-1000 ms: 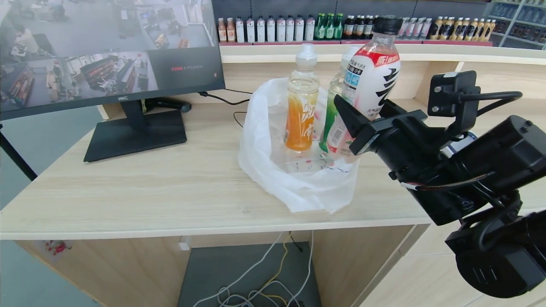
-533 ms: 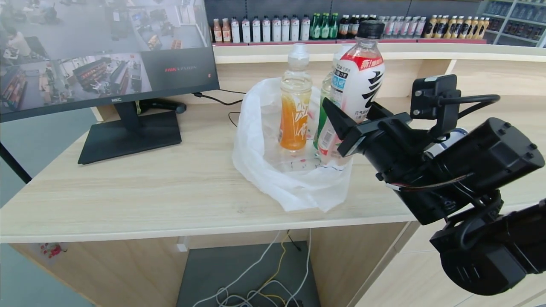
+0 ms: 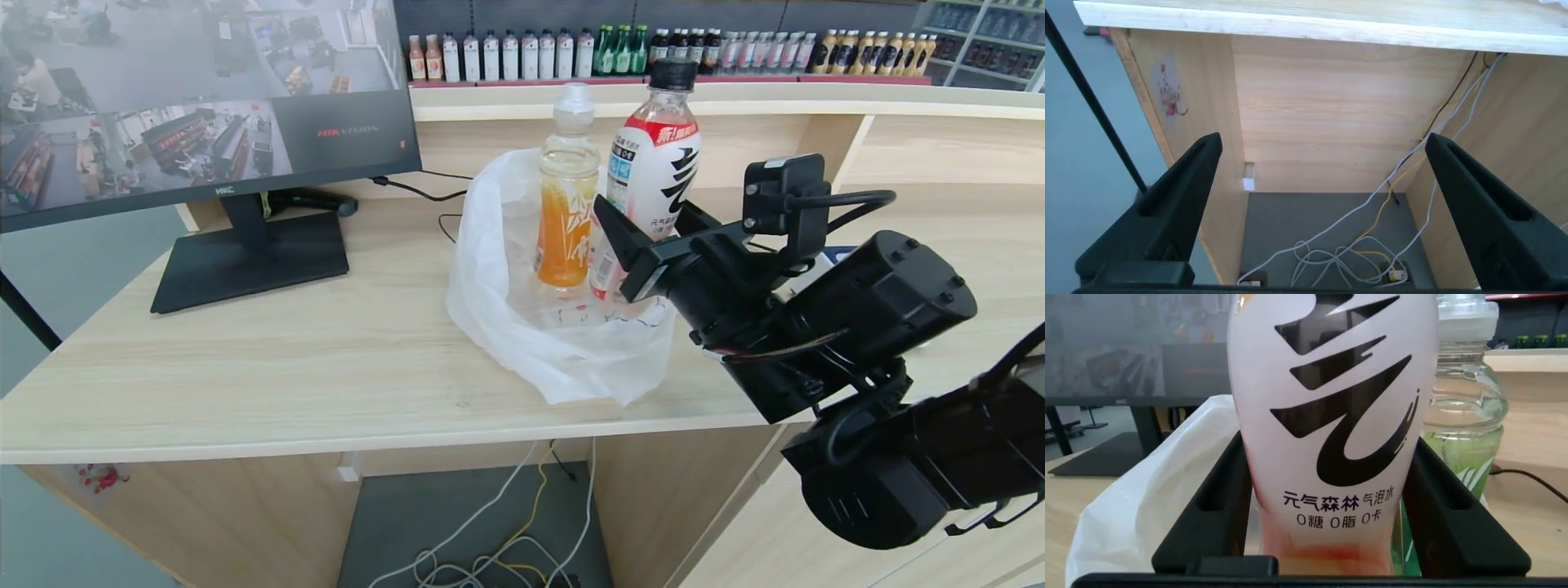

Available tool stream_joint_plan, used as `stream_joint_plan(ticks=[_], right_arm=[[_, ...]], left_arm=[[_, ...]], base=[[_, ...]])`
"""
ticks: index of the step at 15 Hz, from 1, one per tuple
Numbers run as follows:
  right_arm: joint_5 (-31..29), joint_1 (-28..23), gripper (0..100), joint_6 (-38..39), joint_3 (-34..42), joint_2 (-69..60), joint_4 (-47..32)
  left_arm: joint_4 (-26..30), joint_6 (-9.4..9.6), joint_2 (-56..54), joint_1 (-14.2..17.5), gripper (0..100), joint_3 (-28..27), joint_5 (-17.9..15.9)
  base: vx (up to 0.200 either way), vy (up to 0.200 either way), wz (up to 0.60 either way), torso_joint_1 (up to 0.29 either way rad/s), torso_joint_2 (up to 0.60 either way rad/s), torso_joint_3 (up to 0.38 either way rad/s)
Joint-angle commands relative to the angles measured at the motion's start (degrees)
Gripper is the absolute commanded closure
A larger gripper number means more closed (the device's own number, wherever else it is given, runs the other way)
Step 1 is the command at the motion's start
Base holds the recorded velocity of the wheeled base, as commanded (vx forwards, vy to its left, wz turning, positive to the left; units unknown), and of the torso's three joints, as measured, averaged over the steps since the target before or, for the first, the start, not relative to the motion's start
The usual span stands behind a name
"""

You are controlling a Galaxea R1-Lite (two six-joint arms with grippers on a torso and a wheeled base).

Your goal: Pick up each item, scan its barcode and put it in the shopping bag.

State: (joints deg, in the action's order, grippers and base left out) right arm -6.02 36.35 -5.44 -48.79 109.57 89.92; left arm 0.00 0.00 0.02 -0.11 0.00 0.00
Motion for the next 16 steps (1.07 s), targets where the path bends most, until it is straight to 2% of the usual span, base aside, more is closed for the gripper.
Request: stream_joint_plan(ticks=[1,10,16], right_arm=[[0.0,0.0,100,0.8,-2.2,2.9,0.1],[0.0,0.5,100,1.0,-7.6,9.3,0.1],[0.0,0.6,100,0.9,-7.6,12.5,0.1]], left_arm=[[0.0,0.00,0.0,0.0,0,0.0,0.0],[0.0,0.00,0.0,0.0,0,0.0,0.0],[0.0,0.00,0.0,0.0,0,0.0,0.0]], base=[[0.000,0.000,0.00,0.000,0.00,0.000],[0.000,0.000,0.00,0.000,0.00,0.000],[0.000,0.000,0.00,0.000,0.00,0.000]])
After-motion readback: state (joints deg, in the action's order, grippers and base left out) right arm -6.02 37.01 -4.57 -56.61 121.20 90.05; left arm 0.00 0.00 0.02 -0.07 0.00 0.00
